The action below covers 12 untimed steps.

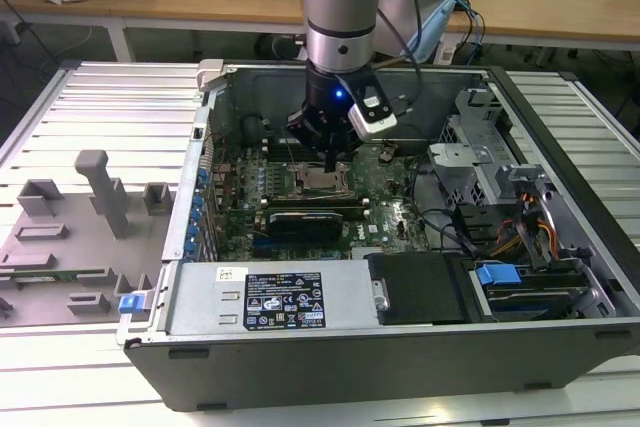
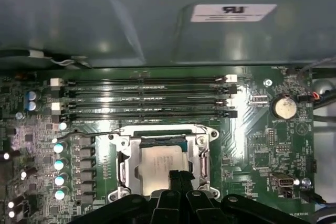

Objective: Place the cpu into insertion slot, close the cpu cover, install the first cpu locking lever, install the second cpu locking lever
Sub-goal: 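Close the cpu cover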

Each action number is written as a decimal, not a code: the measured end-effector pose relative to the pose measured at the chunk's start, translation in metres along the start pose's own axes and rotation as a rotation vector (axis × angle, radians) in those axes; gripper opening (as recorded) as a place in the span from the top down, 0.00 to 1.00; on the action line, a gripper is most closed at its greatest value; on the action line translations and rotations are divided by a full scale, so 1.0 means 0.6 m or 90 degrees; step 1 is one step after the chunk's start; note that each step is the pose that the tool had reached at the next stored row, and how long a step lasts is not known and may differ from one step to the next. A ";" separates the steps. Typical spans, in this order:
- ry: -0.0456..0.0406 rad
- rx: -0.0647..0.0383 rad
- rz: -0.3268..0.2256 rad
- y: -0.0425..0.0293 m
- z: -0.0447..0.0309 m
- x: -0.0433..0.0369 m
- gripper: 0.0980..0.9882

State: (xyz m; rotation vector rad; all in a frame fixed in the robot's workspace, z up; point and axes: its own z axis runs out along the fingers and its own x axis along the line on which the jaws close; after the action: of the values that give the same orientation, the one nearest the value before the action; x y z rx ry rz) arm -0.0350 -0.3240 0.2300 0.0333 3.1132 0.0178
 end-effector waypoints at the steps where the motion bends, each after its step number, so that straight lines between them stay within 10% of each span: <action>1: 0.0000 0.000 -0.003 -0.001 0.000 0.003 0.99; 12: 0.0003 -0.001 -0.030 -0.011 0.011 0.035 0.99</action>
State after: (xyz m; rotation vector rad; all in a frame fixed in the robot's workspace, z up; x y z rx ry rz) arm -0.0556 -0.3298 0.2230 -0.0403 3.1133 0.0190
